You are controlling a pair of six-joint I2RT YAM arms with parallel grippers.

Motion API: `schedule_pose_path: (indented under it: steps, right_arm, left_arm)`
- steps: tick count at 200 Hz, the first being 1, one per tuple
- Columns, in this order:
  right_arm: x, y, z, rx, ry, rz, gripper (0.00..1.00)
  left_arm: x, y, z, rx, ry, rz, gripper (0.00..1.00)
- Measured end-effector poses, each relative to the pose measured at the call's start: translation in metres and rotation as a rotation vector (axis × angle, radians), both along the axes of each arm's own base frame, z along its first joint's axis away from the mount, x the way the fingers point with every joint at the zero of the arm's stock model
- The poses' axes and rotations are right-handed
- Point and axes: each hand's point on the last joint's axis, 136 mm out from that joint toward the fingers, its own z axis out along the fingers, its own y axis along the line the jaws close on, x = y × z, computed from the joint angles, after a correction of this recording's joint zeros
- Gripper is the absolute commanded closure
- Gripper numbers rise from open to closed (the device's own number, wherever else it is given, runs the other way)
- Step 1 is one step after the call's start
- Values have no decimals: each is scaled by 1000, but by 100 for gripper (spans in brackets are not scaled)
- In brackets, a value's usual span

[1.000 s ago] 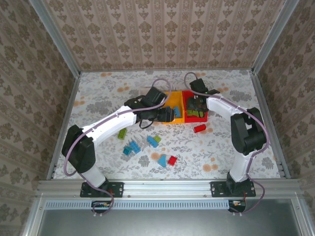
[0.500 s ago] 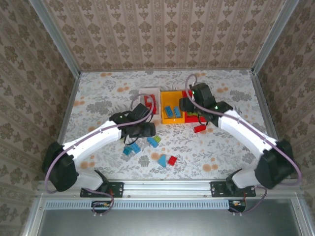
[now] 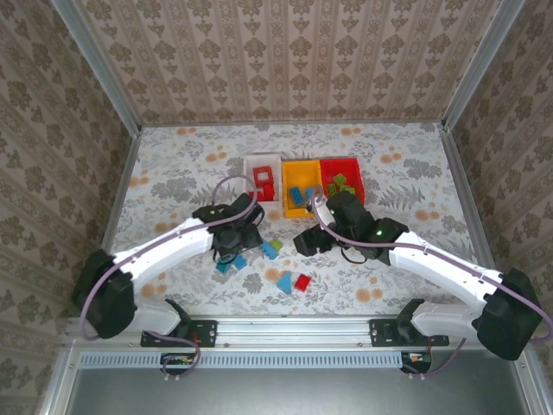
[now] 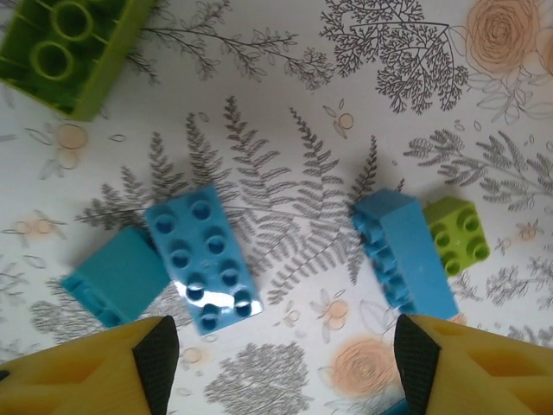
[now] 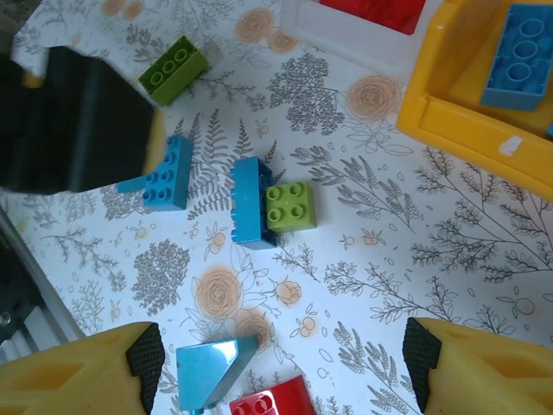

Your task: Sort the legos into containers by color

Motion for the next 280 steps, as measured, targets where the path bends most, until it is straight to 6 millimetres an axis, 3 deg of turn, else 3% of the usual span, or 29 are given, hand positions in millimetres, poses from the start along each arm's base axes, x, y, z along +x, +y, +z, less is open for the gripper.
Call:
schedule_pose_path:
  steps: [48, 96, 131, 189, 234, 280]
  right_arm:
    - [-7, 4, 5, 19, -4, 50, 23]
    - [-13, 1, 6, 22, -12, 75, 21]
    - [-14, 2, 6, 27, -8, 81, 21]
    - [-14, 2, 6, 30, -7, 80, 21]
    - [-13, 2, 4, 25, -1, 78, 21]
    - [-12, 1, 2, 22, 3, 73, 21]
  left_arm:
    - [25, -41, -17, -91, 51, 106, 30]
    - [28, -53, -38, -125, 113, 182, 36]
    - [27, -56, -55, -115, 148, 206, 47]
    - [27, -56, -59, -124, 149, 222, 59]
    - [24, -55, -61, -119, 157, 211, 54]
    - [14, -53, -63, -101, 176, 163, 57]
